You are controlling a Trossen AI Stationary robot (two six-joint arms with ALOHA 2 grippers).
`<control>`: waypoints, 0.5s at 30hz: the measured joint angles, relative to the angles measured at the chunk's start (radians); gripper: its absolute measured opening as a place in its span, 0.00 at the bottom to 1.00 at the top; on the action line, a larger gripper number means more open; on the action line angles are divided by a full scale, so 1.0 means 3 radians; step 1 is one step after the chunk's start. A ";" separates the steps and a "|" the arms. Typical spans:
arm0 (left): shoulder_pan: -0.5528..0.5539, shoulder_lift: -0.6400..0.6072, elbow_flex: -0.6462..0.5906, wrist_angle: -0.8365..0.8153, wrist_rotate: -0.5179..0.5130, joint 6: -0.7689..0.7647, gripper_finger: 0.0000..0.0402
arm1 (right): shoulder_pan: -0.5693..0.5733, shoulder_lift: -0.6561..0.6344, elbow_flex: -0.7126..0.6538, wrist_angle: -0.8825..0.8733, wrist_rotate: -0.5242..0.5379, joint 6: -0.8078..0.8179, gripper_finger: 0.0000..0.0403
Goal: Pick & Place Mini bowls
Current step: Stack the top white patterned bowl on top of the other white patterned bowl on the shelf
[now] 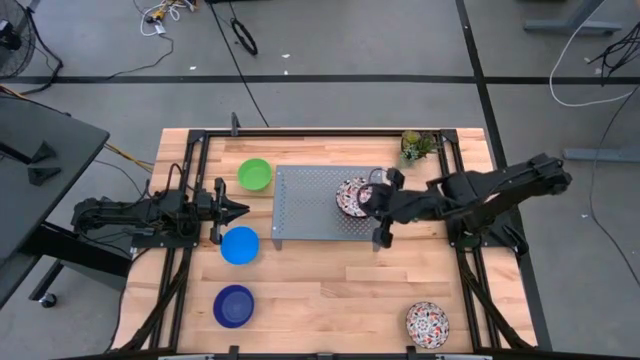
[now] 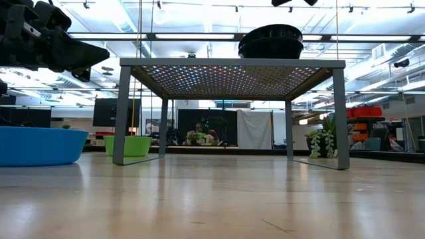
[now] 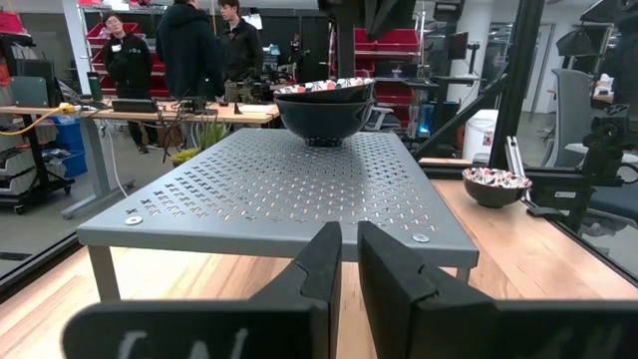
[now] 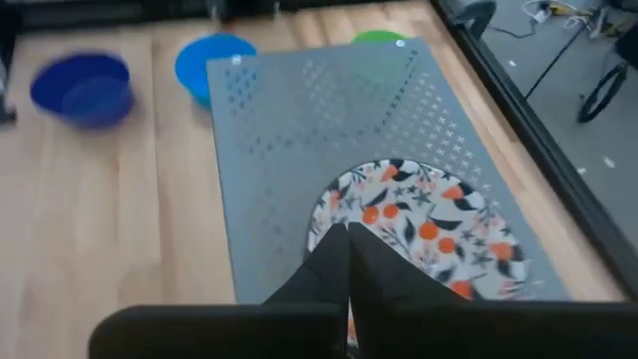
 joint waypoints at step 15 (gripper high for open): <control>-0.0001 0.0000 -0.0001 0.0000 0.0000 0.0000 0.11 | 0.0317 -0.0323 -0.0948 0.1109 0.1119 0.0585 0.00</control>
